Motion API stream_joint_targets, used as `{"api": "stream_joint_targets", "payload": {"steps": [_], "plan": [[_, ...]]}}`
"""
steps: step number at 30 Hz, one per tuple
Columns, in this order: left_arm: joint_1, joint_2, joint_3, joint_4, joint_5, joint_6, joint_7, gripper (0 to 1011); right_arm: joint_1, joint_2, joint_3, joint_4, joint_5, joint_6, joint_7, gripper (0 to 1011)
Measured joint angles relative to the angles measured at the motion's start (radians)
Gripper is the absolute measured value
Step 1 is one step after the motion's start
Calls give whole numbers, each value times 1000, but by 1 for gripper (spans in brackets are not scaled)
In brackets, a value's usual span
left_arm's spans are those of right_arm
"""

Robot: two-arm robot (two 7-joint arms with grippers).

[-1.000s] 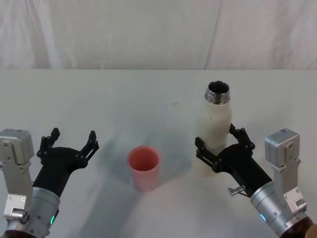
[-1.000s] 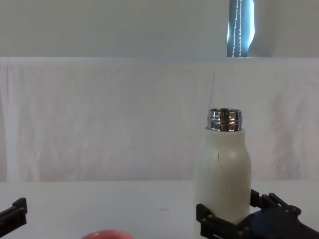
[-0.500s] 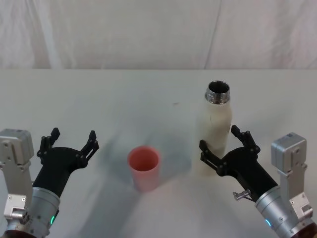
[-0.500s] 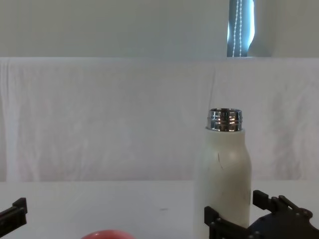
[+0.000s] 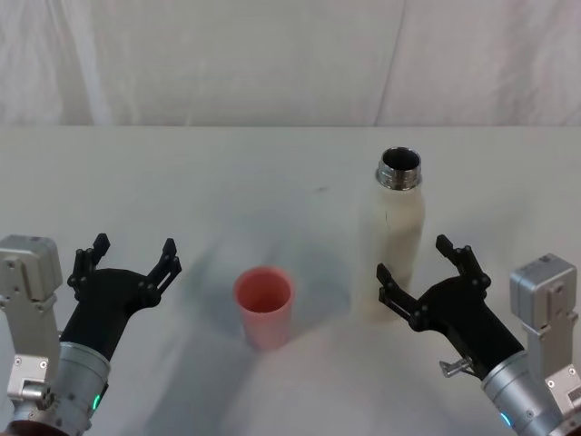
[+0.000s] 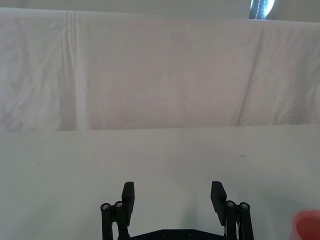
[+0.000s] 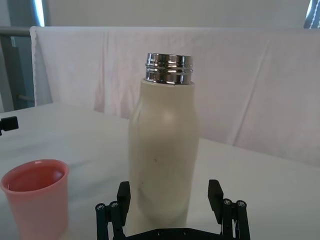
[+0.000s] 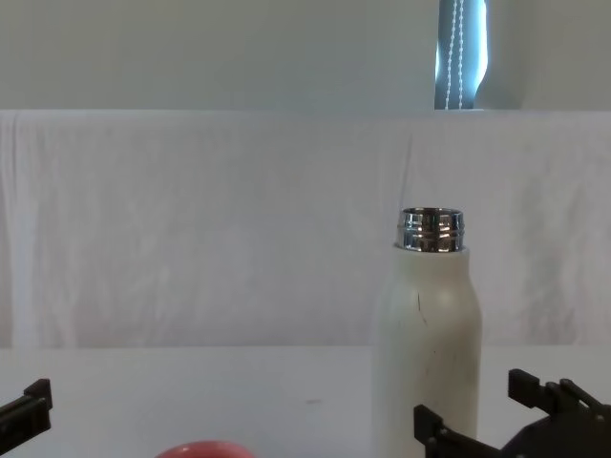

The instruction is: Grasp the thermos with one hand and pour water into the cup lid.

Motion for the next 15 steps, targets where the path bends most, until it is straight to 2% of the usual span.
{"api": "stream_joint_targets", "payload": {"steps": [15], "plan": [[0,0,0,0,0,0,0,1001,-43,5,36,-22,-4,-14,-16,1001]]}}
